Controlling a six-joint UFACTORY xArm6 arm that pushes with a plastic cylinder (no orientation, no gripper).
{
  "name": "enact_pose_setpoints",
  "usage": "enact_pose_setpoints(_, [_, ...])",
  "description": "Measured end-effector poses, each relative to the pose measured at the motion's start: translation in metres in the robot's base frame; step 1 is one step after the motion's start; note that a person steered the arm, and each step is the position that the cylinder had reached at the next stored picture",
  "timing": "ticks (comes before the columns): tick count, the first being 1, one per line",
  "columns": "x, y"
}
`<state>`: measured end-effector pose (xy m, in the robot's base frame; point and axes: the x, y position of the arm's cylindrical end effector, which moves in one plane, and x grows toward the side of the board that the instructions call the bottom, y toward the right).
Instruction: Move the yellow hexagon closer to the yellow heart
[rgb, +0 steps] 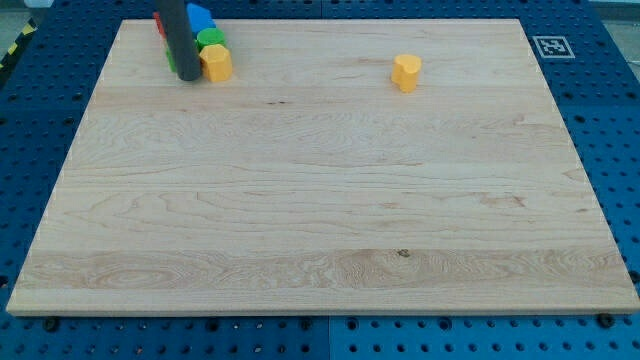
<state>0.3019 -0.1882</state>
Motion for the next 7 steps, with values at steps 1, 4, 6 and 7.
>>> enact_pose_setpoints(1, [-0.008, -0.028])
enact_pose_setpoints(4, [-0.008, 0.019])
enact_pose_setpoints(6, [0.004, 0.077])
enact_pose_setpoints(7, [0.005, 0.1])
